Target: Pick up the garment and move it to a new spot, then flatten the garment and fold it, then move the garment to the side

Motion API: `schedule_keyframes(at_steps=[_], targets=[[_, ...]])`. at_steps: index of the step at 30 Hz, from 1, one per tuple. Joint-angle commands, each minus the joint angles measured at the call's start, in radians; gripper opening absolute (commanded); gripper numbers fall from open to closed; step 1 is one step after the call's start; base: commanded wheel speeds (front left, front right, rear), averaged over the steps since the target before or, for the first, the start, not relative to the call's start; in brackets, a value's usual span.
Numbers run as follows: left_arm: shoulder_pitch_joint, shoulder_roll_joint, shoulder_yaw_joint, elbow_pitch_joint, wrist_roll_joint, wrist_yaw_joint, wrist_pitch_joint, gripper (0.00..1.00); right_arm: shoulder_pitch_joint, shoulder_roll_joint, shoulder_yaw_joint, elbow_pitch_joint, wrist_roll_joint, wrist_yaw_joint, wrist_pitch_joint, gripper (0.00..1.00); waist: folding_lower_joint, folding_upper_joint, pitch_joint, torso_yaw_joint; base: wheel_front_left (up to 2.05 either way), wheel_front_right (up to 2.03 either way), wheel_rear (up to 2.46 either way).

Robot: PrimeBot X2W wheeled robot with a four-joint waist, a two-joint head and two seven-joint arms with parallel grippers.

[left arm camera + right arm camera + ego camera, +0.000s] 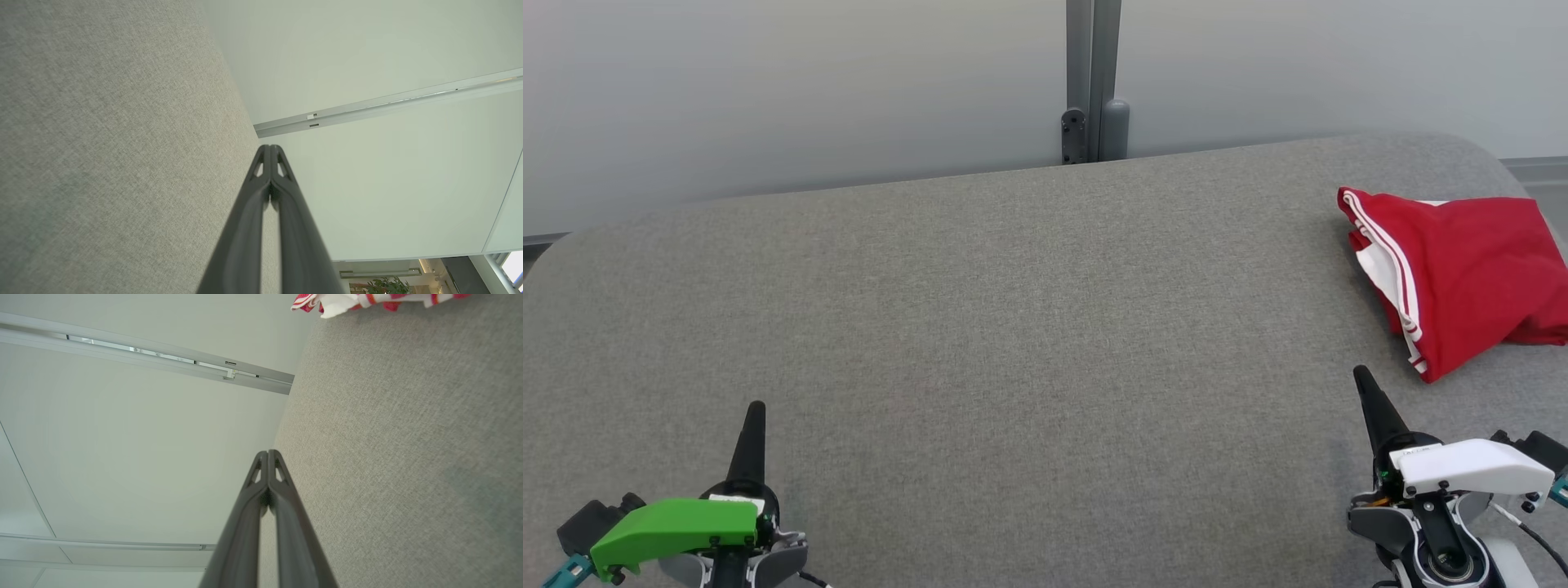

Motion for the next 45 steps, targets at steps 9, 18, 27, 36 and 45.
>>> schedule_keyframes(at_steps=[9,18,27,36,45], targets=[[-0.032,0.004,0.017,-0.006,-0.079,-0.018,0.022,0.0,-0.018,-0.004,-0.016,-0.012,0.087,0.0,0.026,0.0,0.0,0.0,0.001,0.005,0.0,0.0,0.0],[-0.04,0.005,0.028,-0.005,-0.139,-0.027,0.039,0.0,-0.019,-0.003,-0.026,-0.015,0.151,0.0,0.043,0.0,0.0,0.0,0.002,0.01,0.0,0.0,0.0],[-0.046,0.005,0.037,-0.004,-0.196,-0.035,0.055,0.0,-0.02,-0.003,-0.037,-0.017,0.214,0.0,0.061,0.0,0.0,0.0,0.003,0.014,0.0,0.0,0.0],[-0.051,0.005,0.044,-0.003,-0.24,-0.043,0.069,0.0,-0.018,-0.002,-0.045,-0.018,0.261,0.0,0.075,0.0,0.0,0.0,0.004,0.019,0.0,0.0,0.0],[-0.051,0.005,0.044,-0.003,-0.239,-0.043,0.069,0.0,-0.018,-0.001,-0.046,-0.018,0.259,0.0,0.075,0.0,0.0,0.0,0.004,0.019,0.0,0.0,0.0]])
